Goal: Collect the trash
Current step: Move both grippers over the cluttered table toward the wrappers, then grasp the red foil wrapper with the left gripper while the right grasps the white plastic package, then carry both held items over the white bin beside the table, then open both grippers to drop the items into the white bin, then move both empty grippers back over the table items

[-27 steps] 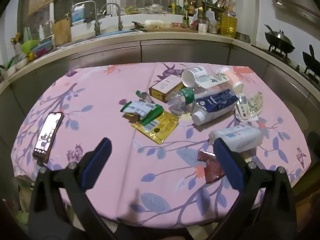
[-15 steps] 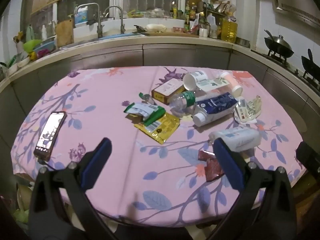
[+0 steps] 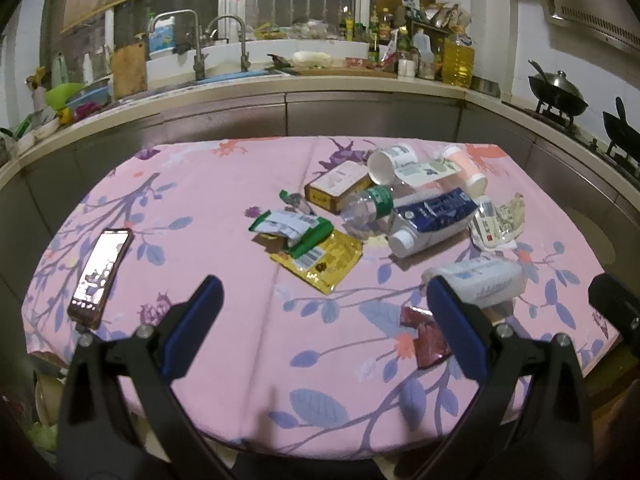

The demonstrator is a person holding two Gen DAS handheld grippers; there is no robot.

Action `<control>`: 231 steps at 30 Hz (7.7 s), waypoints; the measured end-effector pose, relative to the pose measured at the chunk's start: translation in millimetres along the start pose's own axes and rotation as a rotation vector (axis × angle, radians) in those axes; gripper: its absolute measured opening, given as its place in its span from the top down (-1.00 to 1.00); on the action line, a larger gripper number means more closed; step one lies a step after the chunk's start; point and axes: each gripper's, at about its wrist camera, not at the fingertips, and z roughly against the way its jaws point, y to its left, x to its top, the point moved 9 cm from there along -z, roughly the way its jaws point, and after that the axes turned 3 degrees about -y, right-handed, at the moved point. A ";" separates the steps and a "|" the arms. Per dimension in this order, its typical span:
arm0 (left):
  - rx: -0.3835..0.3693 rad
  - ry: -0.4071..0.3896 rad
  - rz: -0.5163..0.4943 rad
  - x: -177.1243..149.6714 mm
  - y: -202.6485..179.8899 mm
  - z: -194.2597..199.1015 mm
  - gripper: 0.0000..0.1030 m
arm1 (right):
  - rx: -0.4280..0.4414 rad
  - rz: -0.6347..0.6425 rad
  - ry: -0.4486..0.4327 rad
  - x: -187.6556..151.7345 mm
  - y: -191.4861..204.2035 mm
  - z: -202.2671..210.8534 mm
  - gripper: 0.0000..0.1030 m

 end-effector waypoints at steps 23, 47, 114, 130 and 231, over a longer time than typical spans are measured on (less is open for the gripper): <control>-0.161 -0.002 -0.118 55.6 -8.7 -95.4 -0.90 | -0.236 0.038 0.013 26.3 -4.4 -59.3 -0.90; -0.114 -0.015 -0.167 43.6 -54.2 -69.6 -0.90 | -0.213 -0.029 -0.008 13.1 -46.4 -9.8 -0.63; -0.563 0.273 -0.157 -58.3 -62.6 -76.7 0.80 | 0.234 -0.423 0.416 -49.9 -57.3 -114.6 0.16; -0.507 0.255 -0.228 -22.5 -95.0 -74.2 0.80 | 0.163 -0.519 0.207 -23.4 -131.6 -49.5 0.36; -0.084 0.007 -0.108 101.8 -40.5 -111.2 0.01 | -0.025 -0.029 0.075 47.8 -20.0 -91.0 -0.38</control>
